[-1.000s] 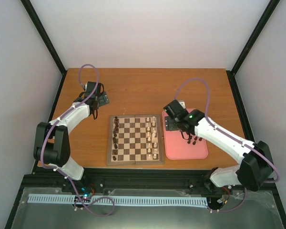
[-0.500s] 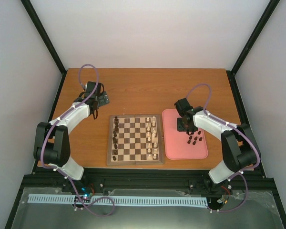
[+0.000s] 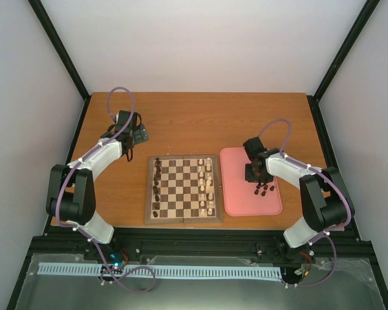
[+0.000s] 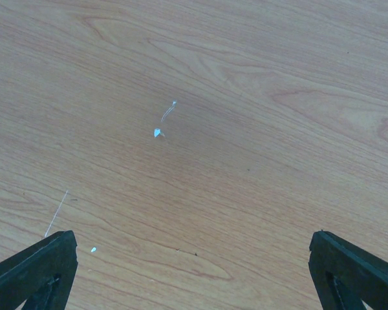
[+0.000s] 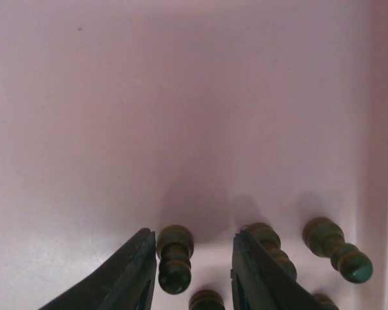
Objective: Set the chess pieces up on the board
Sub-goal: Pick up the chess piece from the storage box.
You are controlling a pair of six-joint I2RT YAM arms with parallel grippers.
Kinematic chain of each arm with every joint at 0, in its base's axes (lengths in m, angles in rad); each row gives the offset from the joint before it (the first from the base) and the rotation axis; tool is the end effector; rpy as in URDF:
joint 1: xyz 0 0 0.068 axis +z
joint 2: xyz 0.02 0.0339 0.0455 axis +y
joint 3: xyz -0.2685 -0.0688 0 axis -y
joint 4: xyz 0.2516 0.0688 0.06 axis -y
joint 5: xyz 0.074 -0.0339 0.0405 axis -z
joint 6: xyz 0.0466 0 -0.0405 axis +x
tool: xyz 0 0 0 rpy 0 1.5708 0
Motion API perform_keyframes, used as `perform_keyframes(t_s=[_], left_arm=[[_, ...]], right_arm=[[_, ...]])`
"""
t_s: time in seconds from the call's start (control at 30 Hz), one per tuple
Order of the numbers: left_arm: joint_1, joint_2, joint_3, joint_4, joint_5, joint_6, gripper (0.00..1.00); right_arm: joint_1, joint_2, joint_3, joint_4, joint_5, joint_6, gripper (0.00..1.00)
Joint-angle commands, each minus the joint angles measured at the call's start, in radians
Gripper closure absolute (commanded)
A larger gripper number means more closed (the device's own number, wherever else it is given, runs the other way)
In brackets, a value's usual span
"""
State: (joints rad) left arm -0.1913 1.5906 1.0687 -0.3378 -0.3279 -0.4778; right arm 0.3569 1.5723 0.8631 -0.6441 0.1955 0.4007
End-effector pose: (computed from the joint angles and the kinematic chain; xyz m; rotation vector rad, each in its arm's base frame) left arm 0.3469 -0.0519 0.2190 -0.4820 2.3227 0.0813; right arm 0.2620 0.0880 0.1468 0.0934 2.8631 -0.1453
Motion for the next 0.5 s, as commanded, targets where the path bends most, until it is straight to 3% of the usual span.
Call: perform_keyframes(t_s=[0.0,0.47], left_arm=[[-0.005,0.014,0.037,0.007,-0.005,0.006,0.00],[-0.005,0.028,0.043,0.006,-0.008,0.006,0.00]], right_arm=[[-0.009,-0.008,-0.003,0.040,-0.017,-0.015,0.67],[-0.009,-0.035,-0.004,0.024,-0.027,-0.015,0.90]])
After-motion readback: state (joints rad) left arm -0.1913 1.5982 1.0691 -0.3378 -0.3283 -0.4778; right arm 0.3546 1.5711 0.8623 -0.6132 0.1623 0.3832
